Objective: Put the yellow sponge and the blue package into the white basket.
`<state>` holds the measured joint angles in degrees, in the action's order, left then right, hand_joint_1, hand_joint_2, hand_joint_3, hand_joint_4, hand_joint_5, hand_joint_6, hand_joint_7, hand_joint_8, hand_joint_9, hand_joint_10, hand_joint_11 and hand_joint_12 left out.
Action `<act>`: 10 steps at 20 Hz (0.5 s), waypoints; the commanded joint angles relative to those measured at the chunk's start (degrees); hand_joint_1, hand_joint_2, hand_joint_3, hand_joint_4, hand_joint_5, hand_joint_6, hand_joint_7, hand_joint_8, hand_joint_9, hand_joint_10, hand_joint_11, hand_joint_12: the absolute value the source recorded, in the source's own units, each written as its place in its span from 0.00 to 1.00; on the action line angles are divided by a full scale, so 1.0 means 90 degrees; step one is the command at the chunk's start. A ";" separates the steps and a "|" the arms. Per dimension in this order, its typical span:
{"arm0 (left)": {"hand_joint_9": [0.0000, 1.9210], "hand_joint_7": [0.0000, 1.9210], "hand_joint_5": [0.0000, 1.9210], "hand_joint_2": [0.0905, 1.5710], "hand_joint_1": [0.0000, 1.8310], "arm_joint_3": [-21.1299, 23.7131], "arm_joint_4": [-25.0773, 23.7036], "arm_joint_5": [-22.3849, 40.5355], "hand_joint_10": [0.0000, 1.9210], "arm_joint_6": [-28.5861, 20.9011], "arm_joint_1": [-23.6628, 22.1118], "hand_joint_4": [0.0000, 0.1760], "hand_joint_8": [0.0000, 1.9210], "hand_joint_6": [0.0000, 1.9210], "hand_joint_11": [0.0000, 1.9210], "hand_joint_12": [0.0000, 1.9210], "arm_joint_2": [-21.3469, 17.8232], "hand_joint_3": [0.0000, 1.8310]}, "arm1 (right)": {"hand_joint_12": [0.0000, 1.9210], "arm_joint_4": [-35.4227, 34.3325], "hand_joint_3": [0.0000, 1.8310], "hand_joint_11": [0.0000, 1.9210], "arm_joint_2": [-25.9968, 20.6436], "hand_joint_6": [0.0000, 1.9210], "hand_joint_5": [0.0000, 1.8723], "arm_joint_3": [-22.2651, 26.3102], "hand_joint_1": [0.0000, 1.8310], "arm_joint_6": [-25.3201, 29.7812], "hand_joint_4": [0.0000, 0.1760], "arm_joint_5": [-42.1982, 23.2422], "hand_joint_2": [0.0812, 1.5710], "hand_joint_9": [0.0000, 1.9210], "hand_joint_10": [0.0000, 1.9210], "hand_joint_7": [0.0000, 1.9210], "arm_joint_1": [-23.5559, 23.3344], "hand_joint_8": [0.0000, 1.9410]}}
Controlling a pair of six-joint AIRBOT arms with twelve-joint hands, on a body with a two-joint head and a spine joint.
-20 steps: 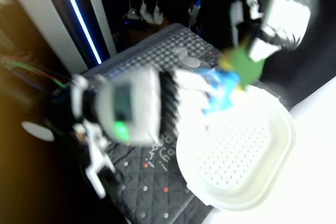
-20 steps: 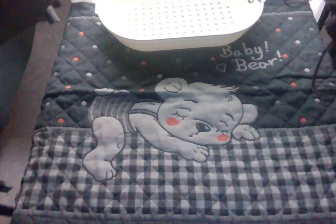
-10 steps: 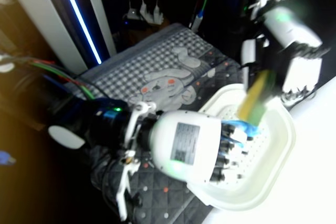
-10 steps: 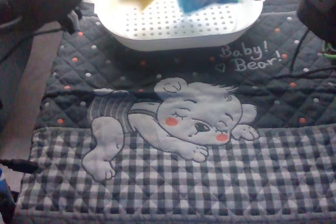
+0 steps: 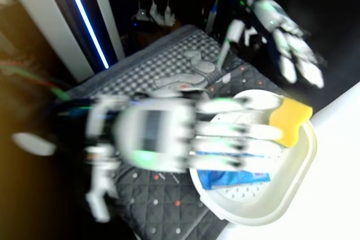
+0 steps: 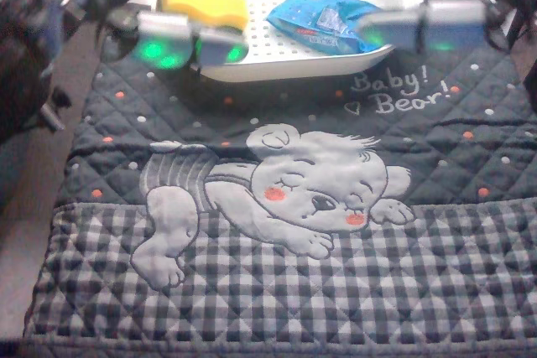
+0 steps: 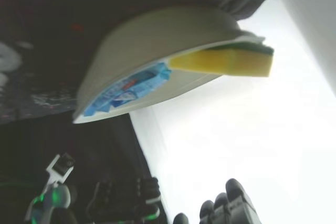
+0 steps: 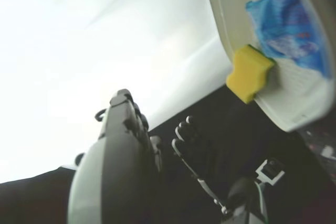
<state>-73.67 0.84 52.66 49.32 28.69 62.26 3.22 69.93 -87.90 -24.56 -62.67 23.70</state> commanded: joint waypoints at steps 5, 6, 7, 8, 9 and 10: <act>0.01 0.00 0.00 0.52 0.43 0.1070 0.0322 0.3008 0.01 -0.0216 0.1508 0.77 0.00 0.00 0.03 0.03 -0.0949 0.00 | 0.00 -0.0942 0.00 0.00 -0.0769 0.00 0.02 0.1131 0.42 0.0013 1.00 -0.3087 0.63 0.00 0.00 0.03 0.1732 0.00; 0.02 0.01 0.00 0.50 0.41 0.1255 0.0368 0.3290 0.01 -0.0216 0.1796 0.80 0.00 0.00 0.05 0.04 -0.1082 0.00 | 0.00 -0.1058 0.00 0.00 -0.0883 0.00 0.02 0.1325 0.42 0.0013 1.00 -0.3382 0.63 0.00 0.00 0.02 0.2054 0.00; 0.05 0.02 0.01 0.49 0.36 0.1430 0.0460 0.3553 0.00 -0.0216 0.2117 0.81 0.01 0.00 0.06 0.11 -0.1199 0.00 | 0.00 -0.1231 0.00 0.00 -0.0988 0.00 0.01 0.1550 0.44 0.0012 1.00 -0.3702 0.59 0.00 0.00 0.02 0.2399 0.00; 0.03 0.01 0.00 0.54 0.32 0.1574 0.0597 0.3827 0.00 -0.0216 0.2414 0.78 0.00 0.00 0.01 0.21 -0.1255 0.00 | 0.00 -0.1370 0.00 0.00 -0.1066 0.00 0.00 0.1723 0.47 0.0012 1.00 -0.3927 0.55 0.00 0.00 0.02 0.2719 0.00; 0.03 0.00 0.00 0.60 0.29 0.1716 0.0760 0.4089 0.00 -0.0216 0.2764 0.59 0.00 0.00 0.00 0.29 -0.1298 0.00 | 0.00 -0.1533 0.00 0.00 -0.1118 0.00 0.00 0.1902 0.46 0.0012 1.00 -0.4106 0.53 0.00 0.00 0.02 0.3086 0.00; 0.02 0.00 0.00 0.58 0.27 0.1796 0.0875 0.4220 0.00 -0.0234 0.2969 0.70 0.00 0.00 0.00 0.29 -0.1307 0.00 | 0.00 -0.1642 0.00 0.00 -0.1126 0.00 0.00 0.2010 0.46 0.0013 1.00 -0.4223 0.55 0.00 0.00 0.01 0.3329 0.00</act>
<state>-57.12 7.84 81.45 47.42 56.55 50.96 -11.31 60.20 -69.38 -24.60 -93.21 54.87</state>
